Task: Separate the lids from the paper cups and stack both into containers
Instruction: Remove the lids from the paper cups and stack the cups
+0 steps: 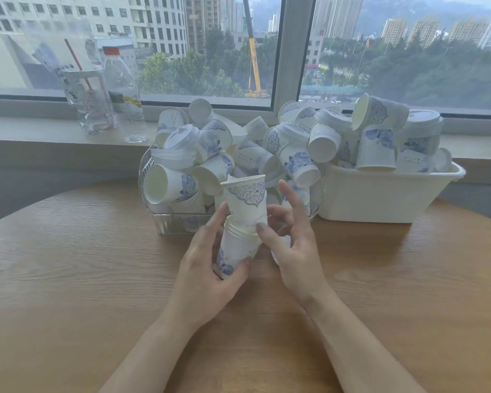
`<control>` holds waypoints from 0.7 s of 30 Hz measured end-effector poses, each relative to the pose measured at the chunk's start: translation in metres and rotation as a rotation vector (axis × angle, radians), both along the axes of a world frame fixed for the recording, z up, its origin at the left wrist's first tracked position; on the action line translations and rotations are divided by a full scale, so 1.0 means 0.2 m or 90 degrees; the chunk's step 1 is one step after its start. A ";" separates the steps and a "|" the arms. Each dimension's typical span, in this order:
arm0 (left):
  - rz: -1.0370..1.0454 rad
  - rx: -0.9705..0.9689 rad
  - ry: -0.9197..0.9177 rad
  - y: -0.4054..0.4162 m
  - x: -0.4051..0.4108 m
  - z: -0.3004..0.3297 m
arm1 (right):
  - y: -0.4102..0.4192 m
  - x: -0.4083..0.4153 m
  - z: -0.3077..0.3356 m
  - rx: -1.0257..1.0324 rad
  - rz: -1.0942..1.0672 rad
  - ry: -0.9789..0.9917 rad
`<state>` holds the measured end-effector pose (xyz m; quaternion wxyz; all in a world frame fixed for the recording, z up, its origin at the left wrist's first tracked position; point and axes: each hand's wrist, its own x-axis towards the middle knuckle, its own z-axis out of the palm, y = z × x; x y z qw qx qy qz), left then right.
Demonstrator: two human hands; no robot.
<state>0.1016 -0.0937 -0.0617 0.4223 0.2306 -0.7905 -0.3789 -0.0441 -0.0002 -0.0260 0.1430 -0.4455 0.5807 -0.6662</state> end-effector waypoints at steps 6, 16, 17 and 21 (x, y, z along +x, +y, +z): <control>-0.010 0.006 0.006 0.00 0.00 0.00 | -0.01 -0.01 -0.02 0.024 -0.016 0.106; 0.013 0.033 0.039 -0.02 -0.01 0.01 | -0.01 -0.02 -0.05 0.033 -0.032 0.136; 0.019 0.032 0.042 -0.02 0.00 0.01 | -0.01 -0.02 -0.05 0.035 -0.033 0.134; 0.043 0.046 0.063 -0.02 0.01 0.02 | 0.00 -0.02 -0.05 0.055 -0.026 0.146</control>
